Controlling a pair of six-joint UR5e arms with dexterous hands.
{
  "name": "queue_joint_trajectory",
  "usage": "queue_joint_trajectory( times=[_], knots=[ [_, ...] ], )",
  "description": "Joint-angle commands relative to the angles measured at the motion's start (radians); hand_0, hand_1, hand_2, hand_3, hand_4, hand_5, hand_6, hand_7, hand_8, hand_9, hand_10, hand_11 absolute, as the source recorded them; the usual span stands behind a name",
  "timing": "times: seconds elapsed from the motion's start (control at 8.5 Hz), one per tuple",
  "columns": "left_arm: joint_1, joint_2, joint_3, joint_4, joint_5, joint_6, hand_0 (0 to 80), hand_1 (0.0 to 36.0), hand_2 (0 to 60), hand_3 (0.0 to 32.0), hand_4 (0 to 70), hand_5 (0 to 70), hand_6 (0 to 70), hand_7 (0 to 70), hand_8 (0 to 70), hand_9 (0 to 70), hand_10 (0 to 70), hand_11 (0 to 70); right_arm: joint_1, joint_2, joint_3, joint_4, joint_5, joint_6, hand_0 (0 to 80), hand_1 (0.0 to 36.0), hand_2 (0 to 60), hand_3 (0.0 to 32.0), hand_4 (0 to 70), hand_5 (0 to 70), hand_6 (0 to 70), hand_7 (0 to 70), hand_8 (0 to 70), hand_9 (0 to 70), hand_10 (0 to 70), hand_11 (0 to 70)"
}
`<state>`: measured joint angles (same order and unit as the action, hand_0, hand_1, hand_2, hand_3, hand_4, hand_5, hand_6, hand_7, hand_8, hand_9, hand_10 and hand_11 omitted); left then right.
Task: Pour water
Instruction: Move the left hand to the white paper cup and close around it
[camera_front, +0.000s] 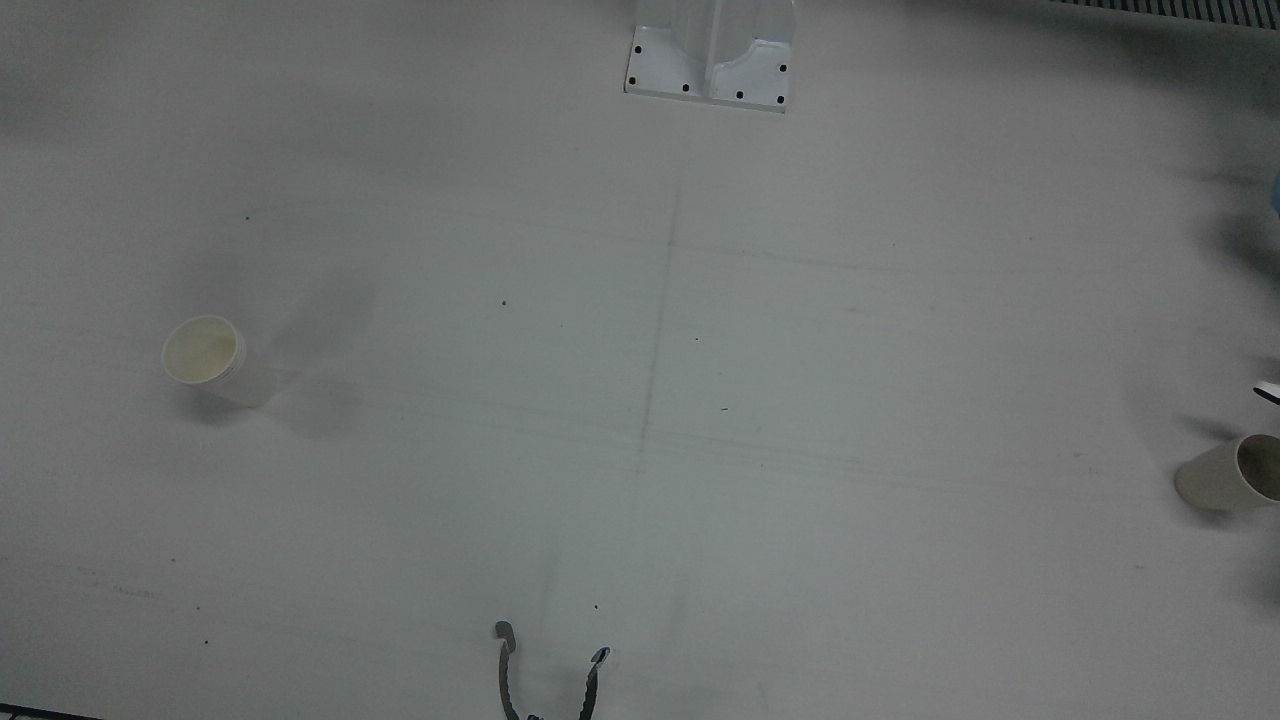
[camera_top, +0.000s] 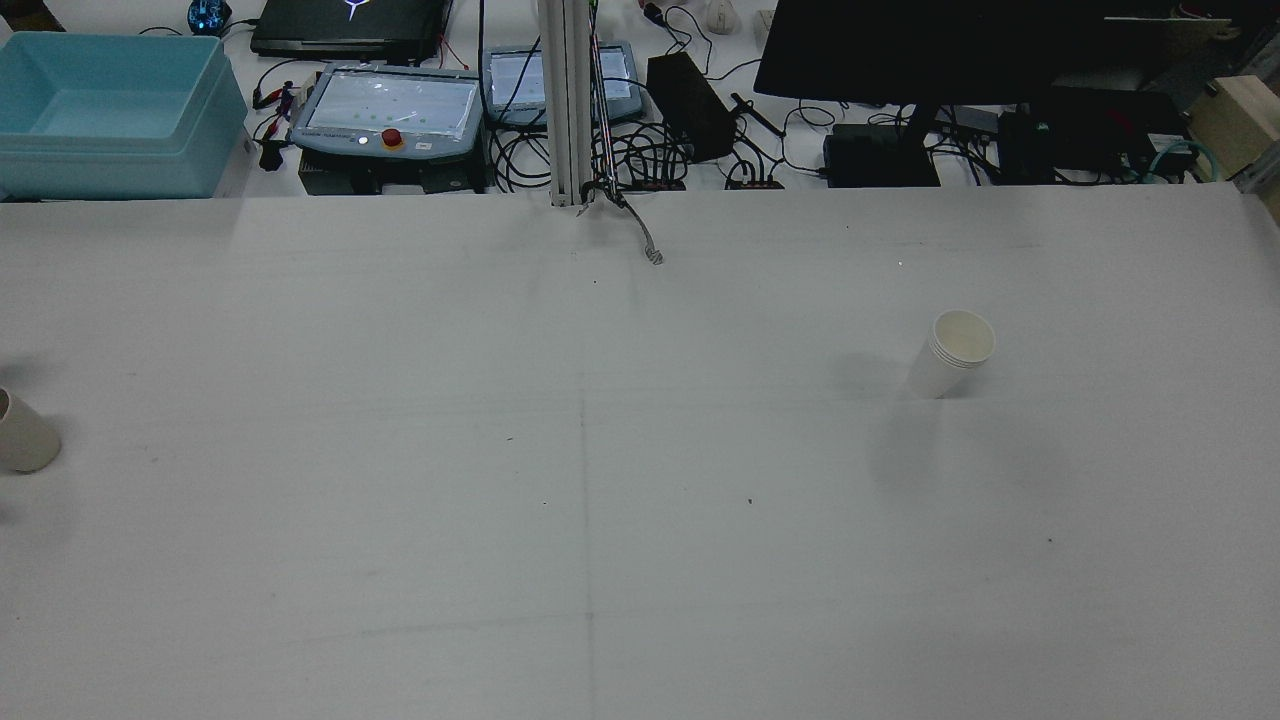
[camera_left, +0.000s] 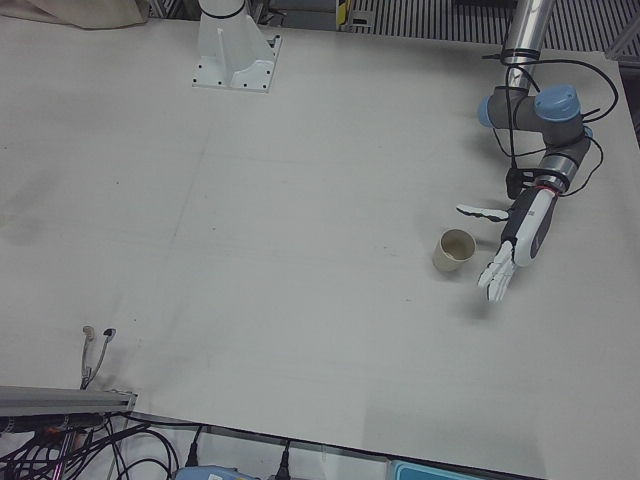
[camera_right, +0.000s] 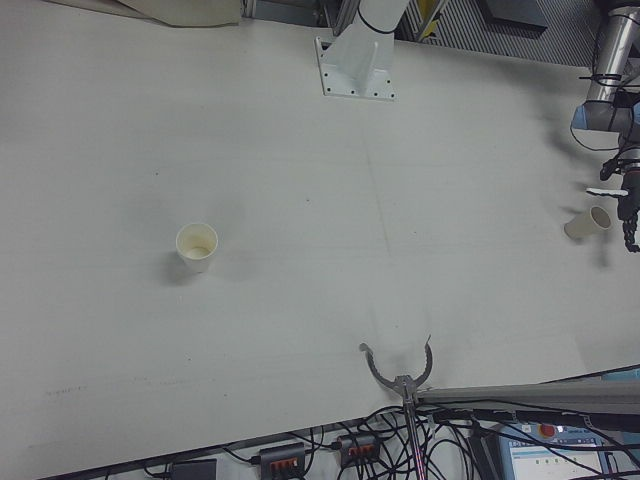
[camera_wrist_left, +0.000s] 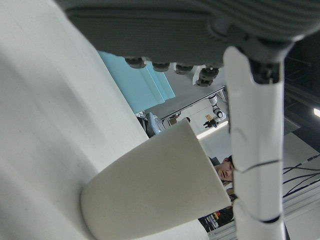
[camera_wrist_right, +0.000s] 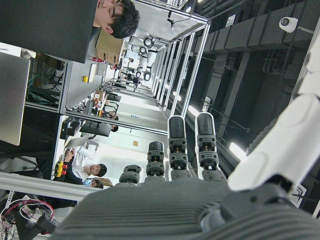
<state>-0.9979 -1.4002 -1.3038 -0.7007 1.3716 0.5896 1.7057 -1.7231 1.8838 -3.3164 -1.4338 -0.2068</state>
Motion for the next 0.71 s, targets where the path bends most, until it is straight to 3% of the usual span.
queue_joint_trajectory(
  times=[0.0, 0.35, 0.59],
  knots=[
    [0.035, -0.052, 0.029, 0.022, -0.002, -0.007, 61.1, 19.9, 0.0, 0.0, 11.9, 5.0, 0.0, 0.0, 0.9, 0.2, 0.0, 1.0, -0.006, -0.001, 0.000, 0.000, 0.000, -0.002, 38.3, 7.0, 15.4, 0.0, 5.3, 32.5, 17.7, 35.8, 9.2, 17.1, 3.6, 6.0],
    [0.047, -0.097, 0.081, 0.030, 0.001, -0.008, 60.4, 20.1, 0.0, 0.0, 13.0, 5.3, 0.6, 0.0, 0.7, 0.2, 0.0, 1.1, -0.024, -0.001, 0.000, 0.000, 0.000, -0.008, 38.2, 7.0, 15.5, 0.0, 5.3, 32.6, 17.7, 35.6, 9.1, 16.8, 3.5, 5.8],
    [0.047, -0.097, 0.090, 0.032, 0.014, -0.022, 56.6, 17.6, 0.0, 0.0, 14.0, 4.9, 1.2, 0.0, 0.3, 0.0, 0.0, 0.8, -0.041, 0.000, -0.002, -0.002, 0.001, -0.009, 38.0, 7.0, 16.2, 0.0, 5.6, 33.0, 18.3, 36.5, 9.6, 17.7, 3.9, 6.3]
  ],
)
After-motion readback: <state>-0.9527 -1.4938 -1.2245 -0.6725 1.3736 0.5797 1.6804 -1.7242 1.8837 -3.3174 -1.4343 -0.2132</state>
